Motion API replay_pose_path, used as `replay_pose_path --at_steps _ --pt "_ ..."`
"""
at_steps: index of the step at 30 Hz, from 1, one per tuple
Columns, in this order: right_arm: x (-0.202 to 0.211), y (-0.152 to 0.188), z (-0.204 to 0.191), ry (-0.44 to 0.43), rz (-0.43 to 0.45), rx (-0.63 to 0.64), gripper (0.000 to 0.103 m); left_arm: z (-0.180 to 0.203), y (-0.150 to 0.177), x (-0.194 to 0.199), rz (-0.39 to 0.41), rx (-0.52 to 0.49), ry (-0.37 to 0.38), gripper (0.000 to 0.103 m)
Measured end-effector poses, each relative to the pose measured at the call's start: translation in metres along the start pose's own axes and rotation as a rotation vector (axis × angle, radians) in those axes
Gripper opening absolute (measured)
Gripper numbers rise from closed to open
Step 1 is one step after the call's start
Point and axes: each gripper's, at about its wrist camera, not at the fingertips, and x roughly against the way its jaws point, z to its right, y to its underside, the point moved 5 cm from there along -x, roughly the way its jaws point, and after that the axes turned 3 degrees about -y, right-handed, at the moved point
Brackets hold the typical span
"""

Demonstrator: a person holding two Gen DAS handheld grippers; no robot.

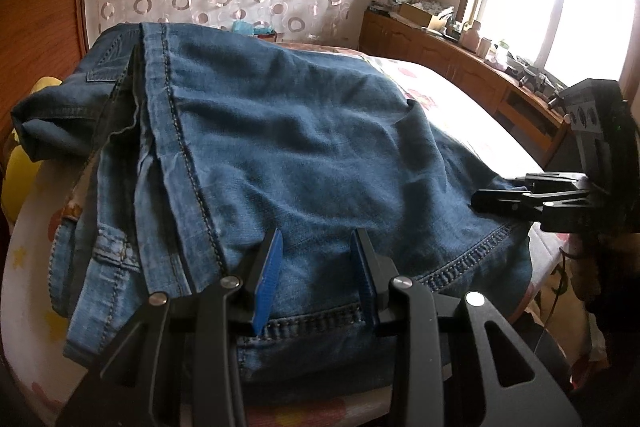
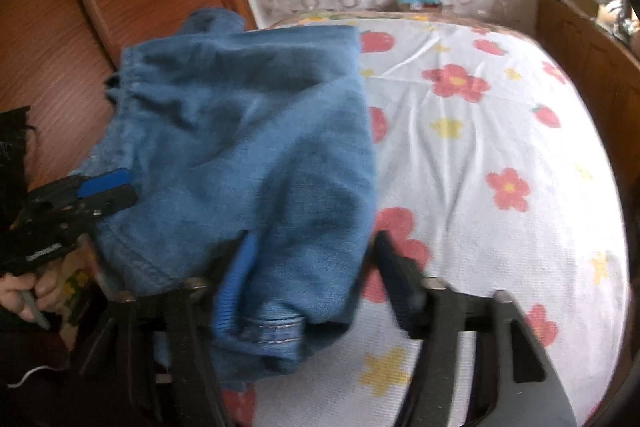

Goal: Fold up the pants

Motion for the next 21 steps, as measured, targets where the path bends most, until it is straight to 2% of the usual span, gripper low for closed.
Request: replay_pose_path --at_steps 1,2,5,12,17,21 --pt "0.0 0.0 -0.002 -0.039 -0.003 -0.005 0.027 0.0 0.0 0.0 0.0 0.002 0.001 0.034" --pt "-0.001 -0.001 -0.005 -0.055 -0.007 -0.003 0.019 -0.001 0.001 0.0 0.001 0.003 0.003 0.034" --pt "0.008 -0.006 -0.013 -0.064 0.019 0.016 0.01 -0.002 0.001 0.002 -0.001 0.009 0.008 0.034" --pt "0.054 -0.054 -0.055 -0.094 0.137 0.095 0.007 -0.032 -0.008 0.043 0.073 0.071 -0.02 0.034" --pt "0.057 -0.09 -0.109 -0.119 0.191 0.179 0.006 -0.075 -0.01 0.085 0.137 0.124 -0.084 0.034" --pt "0.047 -0.11 -0.167 -0.187 0.211 0.249 0.006 -0.112 -0.002 0.111 0.159 0.159 -0.153 0.034"
